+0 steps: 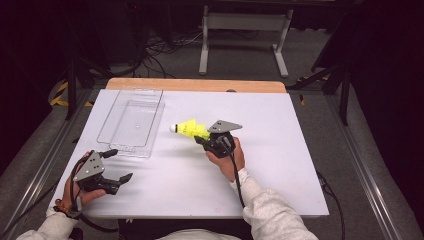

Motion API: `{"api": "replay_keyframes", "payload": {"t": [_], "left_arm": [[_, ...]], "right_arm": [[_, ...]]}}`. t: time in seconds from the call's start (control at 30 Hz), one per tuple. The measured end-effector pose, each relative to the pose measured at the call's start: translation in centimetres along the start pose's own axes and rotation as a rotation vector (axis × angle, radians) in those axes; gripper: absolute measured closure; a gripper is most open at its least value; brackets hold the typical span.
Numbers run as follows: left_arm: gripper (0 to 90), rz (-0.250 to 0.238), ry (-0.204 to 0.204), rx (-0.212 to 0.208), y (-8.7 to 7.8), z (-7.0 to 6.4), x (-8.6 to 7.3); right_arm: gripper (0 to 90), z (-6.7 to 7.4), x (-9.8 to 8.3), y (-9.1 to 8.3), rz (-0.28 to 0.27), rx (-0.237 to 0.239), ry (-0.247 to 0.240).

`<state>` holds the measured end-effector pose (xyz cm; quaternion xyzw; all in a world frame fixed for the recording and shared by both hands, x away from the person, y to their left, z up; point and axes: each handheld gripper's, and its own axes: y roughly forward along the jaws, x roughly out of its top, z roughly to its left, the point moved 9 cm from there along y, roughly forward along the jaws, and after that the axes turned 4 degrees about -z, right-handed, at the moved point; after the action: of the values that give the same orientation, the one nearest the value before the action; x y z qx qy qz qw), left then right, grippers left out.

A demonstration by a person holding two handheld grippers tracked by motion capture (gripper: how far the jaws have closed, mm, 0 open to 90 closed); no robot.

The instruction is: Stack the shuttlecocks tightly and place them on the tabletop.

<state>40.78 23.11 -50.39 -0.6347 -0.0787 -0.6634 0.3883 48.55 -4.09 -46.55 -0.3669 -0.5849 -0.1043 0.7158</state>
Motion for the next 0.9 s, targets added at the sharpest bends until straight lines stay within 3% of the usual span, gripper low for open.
{"api": "replay_keyframes", "payload": {"t": [0.9], "left_arm": [[6.2, 0.005, -0.015, 0.021, -0.62, 0.18, -0.49]], "right_arm": [[88.0, 0.82, 0.74, 0.37, -0.014, 0.041, -0.002]]}}
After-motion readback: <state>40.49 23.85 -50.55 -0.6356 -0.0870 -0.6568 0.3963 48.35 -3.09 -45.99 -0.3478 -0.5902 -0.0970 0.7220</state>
